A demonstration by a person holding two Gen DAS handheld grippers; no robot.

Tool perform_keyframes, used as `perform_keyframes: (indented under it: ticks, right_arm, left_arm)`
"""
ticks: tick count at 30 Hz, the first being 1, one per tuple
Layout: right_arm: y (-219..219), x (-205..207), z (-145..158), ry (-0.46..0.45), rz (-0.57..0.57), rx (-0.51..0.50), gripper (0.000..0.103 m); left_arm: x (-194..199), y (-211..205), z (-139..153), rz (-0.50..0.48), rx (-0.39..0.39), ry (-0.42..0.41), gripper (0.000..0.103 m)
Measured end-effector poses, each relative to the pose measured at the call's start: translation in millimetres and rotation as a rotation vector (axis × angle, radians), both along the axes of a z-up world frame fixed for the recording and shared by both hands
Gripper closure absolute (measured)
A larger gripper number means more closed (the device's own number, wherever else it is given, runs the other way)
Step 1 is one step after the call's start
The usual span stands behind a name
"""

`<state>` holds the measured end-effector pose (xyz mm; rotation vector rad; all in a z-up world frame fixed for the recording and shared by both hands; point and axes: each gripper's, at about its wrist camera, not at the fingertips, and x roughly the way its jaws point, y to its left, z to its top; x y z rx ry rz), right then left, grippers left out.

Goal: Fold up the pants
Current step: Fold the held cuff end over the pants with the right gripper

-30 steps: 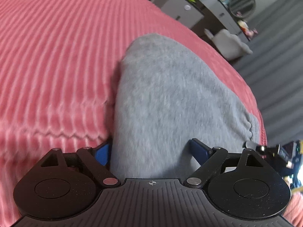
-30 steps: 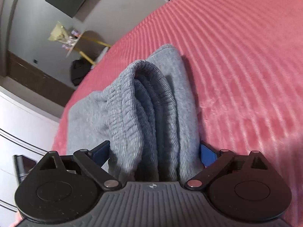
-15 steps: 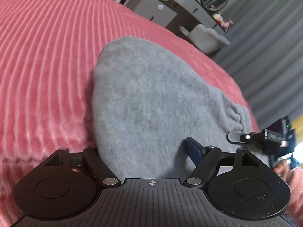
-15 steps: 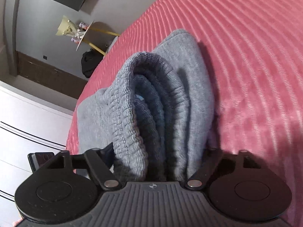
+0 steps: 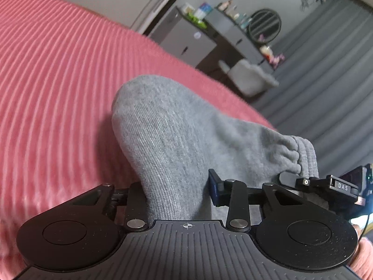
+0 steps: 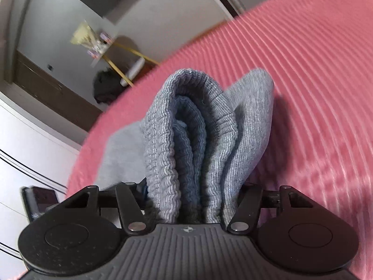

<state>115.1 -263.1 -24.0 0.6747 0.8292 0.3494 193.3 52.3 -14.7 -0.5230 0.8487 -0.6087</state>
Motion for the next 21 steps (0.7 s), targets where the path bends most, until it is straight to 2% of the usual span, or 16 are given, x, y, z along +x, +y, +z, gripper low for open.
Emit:
perform_keyframes:
  ticks: [3, 4, 5, 6, 7, 9, 10, 11, 14, 17, 21]
  right_arm:
    - [2, 14, 23, -0.059, -0.011, -0.005, 0.044]
    - [-1, 18, 28, -0.074, -0.021, -0.021, 0.043]
    - [-3, 25, 33, -0.087, -0.045, -0.047, 0.041]
    - [-2, 32, 36, -0.082, -0.074, -0.066, 0.034]
    - [-10, 37, 37, -0.053, -0.125, -0.075, 0.029]
    - [-25, 36, 36, 0.018, -0.24, -0.08, 0.023]
    - [-29, 29, 37, -0.007, -0.264, -0.078, 0.023]
    - [-32, 18, 38, -0.043, -0.267, -0.073, 0.022]
    - [-31, -11, 28, -0.048, -0.259, -0.021, 0.022]
    - [-25, -31, 2, 0.016, -0.265, 0.058, 0.022]
    - [-22, -43, -28, 0.098, -0.309, 0.111, 0.022]
  left_arm:
    - [10, -9, 21, 0.015, 0.039, -0.072, 0.064]
    - [13, -12, 27, 0.033, 0.071, -0.093, 0.059]
    - [16, -14, 31, 0.071, 0.117, -0.098, 0.049]
    - [20, -16, 33, 0.122, 0.17, -0.084, 0.044]
    - [23, -15, 34, 0.178, 0.225, -0.066, 0.039]
    - [18, -11, 33, 0.246, 0.28, -0.062, 0.031]
    - [9, -7, 32, 0.26, 0.301, -0.075, 0.026]
    - [0, -5, 30, 0.272, 0.315, -0.08, 0.021]
    - [-35, 2, 18, 0.302, 0.316, -0.058, 0.019]
    - [-68, 0, 4, 0.349, 0.314, -0.006, 0.018]
    - [-102, 3, -7, 0.424, 0.333, 0.017, 0.016]
